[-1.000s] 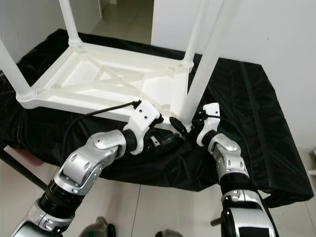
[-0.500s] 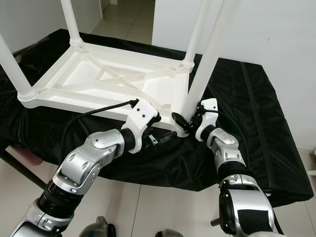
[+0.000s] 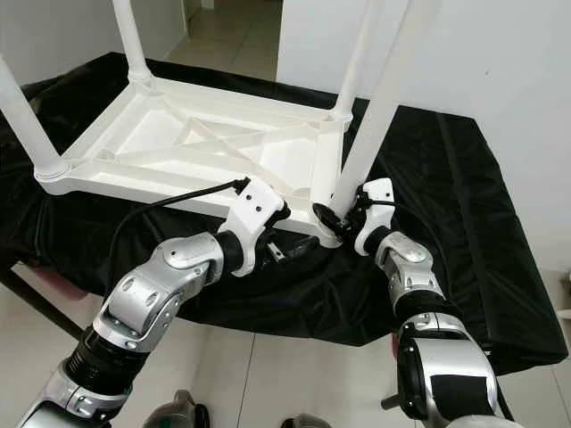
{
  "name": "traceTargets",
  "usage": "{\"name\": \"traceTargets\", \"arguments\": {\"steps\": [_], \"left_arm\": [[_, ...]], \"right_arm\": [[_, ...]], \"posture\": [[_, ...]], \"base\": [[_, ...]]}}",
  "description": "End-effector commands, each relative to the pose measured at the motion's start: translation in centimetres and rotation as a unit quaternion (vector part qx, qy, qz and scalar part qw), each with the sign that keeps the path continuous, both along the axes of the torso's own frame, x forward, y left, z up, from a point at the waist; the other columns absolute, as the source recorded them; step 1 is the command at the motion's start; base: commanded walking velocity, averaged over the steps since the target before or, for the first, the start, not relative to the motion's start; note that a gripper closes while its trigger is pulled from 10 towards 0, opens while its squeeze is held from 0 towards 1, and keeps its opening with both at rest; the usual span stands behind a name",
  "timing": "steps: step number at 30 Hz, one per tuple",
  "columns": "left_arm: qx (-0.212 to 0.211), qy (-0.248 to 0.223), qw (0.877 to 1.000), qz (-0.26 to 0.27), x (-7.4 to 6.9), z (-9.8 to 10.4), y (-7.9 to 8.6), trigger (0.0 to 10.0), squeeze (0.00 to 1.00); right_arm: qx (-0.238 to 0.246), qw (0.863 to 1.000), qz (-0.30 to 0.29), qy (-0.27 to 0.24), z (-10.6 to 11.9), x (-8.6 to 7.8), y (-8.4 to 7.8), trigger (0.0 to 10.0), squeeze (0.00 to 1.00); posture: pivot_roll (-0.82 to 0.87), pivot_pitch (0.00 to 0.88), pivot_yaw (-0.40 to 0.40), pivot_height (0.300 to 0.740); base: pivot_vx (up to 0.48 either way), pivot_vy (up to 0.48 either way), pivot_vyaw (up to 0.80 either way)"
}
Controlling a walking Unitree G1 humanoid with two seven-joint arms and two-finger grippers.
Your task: Building children table
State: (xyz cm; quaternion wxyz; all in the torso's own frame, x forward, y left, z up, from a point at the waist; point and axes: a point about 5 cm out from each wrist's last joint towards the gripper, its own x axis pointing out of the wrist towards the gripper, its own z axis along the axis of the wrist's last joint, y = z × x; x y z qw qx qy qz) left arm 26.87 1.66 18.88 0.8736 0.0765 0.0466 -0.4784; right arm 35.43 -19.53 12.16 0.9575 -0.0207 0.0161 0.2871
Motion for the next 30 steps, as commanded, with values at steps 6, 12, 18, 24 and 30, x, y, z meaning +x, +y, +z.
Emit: {"name": "traceTargets", "arguments": {"steps": [6,12,18,24,30], "left_arm": [[0.004,0.004,1.0,-0.004,-0.2,-0.1,-0.2,10.0,0.0],[0.004,0.004,1.0,-0.005,-0.2,-0.1,-0.2,10.0,0.0],[0.004,0.005,1.0,-0.01,-0.2,-0.2,-0.4,10.0,0.0],[0.003,0.006,1.0,-0.016,-0.2,-0.2,-0.6,10.0,0.0],[0.004,0.006,1.0,-0.018,-0.3,-0.3,-0.7,10.0,0.0]], "right_arm": [[-0.022,0.997,-0.069,0.024,-1.7,-0.3,0.3,10.0,0.0],[-0.002,0.995,-0.097,0.011,-1.6,-0.3,1.2,10.0,0.0],[0.035,0.98,-0.196,0.01,-1.4,-0.3,1.5,10.0,0.0],[0.041,0.965,-0.26,0.001,-1.5,-0.5,2.7,10.0,0.0],[0.042,0.947,-0.317,-0.009,-1.2,-0.8,3.6,10.0,0.0]], "posture": [[0.06,0.019,-0.055,0.74],[0.06,0.017,-0.054,0.74],[0.05,0.013,-0.054,0.74],[0.05,0.006,-0.054,0.74],[0.05,0.002,-0.057,0.74]], "base": [[0.0,0.0,0.0],[0.0,0.0,0.0],[0.0,0.0,0.0],[0.0,0.0,0.0],[0.0,0.0,0.0]]}}
